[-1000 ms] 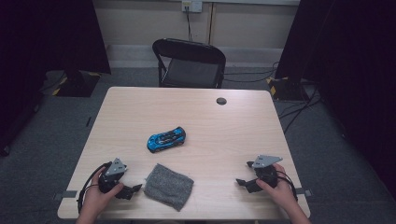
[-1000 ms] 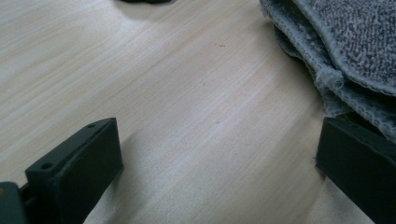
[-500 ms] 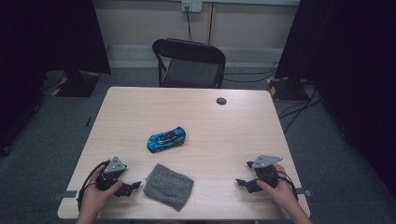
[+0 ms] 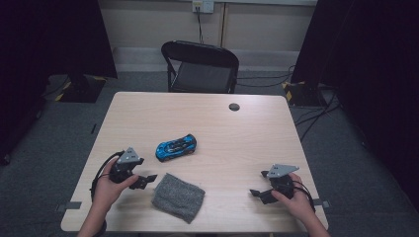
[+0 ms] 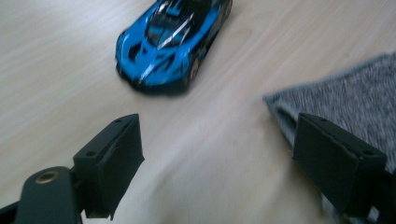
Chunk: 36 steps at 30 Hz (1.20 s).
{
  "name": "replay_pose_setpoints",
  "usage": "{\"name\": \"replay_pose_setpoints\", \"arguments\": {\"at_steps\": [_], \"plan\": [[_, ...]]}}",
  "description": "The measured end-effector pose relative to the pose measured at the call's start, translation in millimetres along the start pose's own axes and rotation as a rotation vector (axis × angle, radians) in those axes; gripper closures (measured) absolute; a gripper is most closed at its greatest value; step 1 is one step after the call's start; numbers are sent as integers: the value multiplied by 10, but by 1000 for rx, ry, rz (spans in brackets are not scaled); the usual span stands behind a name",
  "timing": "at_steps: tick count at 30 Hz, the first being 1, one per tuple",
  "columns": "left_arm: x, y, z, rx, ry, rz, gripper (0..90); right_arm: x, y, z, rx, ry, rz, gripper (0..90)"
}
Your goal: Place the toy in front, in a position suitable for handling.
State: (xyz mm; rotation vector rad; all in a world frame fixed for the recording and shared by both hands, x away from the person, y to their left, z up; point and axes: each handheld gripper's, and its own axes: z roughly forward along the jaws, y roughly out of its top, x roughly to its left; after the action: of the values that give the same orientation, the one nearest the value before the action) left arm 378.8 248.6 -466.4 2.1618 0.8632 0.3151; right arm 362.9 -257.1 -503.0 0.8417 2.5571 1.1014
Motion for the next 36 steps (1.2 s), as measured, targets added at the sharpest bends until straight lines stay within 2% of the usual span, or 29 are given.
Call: {"name": "replay_pose_setpoints", "arguments": {"at_steps": [1,3,7,10,13,16,20,23,25,29,36], "plan": [[23,39,42,-4,-10,-1,158,0,0,0,0,0,0,132],[57,132,109,-12,-4,1,158,0,0,0,0,0,0,132],[117,330,230,-12,0,34,157,0,0,0,0,0,0,132],[152,465,300,-12,-12,58,160,0,0,0,0,0,0,132],[190,549,342,-13,-13,64,160,0,0,0,0,0,0,132],[231,589,379,-10,-19,65,158,-1,0,0,0,1,0,132],[305,631,523,-6,-33,66,158,-3,-1,-1,-1,3,-2,132],[328,643,616,-2,-34,73,158,-5,-1,-1,-1,3,-3,132],[336,661,686,3,-41,87,160,-4,-1,-1,-1,4,-3,132],[355,721,763,-8,-64,88,158,-5,-1,-1,-1,4,-4,132],[428,758,910,14,-76,99,157,-7,-2,-2,-1,5,-5,132]]}}
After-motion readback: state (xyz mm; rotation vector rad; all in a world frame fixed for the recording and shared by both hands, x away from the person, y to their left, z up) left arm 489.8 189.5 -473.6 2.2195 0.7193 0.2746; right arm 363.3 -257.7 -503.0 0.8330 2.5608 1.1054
